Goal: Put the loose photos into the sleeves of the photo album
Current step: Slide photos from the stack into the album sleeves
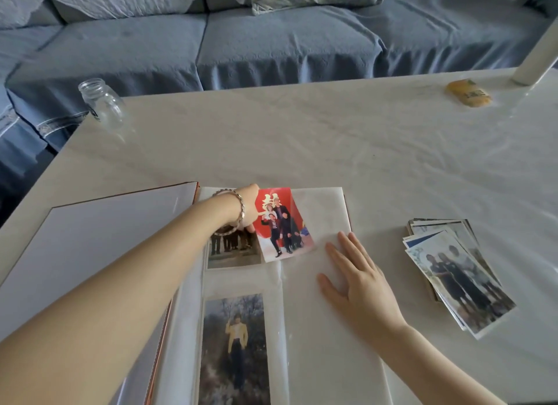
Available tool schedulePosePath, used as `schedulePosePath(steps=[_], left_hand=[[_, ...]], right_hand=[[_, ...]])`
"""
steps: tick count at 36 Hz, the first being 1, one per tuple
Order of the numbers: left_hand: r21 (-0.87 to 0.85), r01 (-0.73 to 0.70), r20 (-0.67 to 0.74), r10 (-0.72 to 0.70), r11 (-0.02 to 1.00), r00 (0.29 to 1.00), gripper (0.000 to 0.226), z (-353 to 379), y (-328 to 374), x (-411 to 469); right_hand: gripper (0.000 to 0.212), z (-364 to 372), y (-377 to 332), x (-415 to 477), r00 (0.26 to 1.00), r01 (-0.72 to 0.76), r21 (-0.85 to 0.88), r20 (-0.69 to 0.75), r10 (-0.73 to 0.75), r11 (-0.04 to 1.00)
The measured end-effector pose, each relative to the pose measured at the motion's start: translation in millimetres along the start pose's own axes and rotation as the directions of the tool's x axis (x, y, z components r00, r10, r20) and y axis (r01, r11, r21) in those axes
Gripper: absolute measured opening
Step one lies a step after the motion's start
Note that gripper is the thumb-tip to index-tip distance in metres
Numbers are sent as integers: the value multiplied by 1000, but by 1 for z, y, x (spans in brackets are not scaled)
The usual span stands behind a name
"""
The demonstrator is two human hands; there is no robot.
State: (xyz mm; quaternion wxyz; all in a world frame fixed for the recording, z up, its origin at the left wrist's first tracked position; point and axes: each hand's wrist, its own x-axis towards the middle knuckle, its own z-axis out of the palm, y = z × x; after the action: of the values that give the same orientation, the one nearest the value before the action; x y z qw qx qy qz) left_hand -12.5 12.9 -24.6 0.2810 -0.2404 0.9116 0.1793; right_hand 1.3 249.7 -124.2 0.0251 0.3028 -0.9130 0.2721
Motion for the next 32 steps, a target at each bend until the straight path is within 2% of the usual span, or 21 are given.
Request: schedulePosePath(steps=[4,8,13,18,22,25,29,32], left_hand=[[124,-32,60,25,992,998,23,-15,-2,-2],[97,-70,91,61,993,994,23,-15,-4,-2],[56,-102,21,101,993,995,26,-4,-8,2],[-127,-153,-160,132,980,978,41,7,-6,3],[-138,-211,-276,167,968,947,39,10,-6,-3],[-115,-193,-283,154,974,947,36,10,-6,-8],[-113,-170,-241,139,979,961,15,7,-3,-13],[-95,-154,-226,129,983,966,18,3,-1,-12]], right_hand=[[57,0,0,-2,1000,-7,2,0,7,1000],[58,0,-1,-2,1000,-13,7,-8,13,1000],[61,-1,0,-1,1000,-22,20,15,22,1000],[63,-1,-1,-1,1000,-13,21,3,13,1000],[69,-3,-1,-2,1000,-8,33,9,8,999],[67,-3,-2,-1,1000,-9,32,19,8,999],[59,-1,-1,-1,1000,-10,19,-2,10,1000],[58,0,0,-2,1000,-11,19,-9,11,1000]])
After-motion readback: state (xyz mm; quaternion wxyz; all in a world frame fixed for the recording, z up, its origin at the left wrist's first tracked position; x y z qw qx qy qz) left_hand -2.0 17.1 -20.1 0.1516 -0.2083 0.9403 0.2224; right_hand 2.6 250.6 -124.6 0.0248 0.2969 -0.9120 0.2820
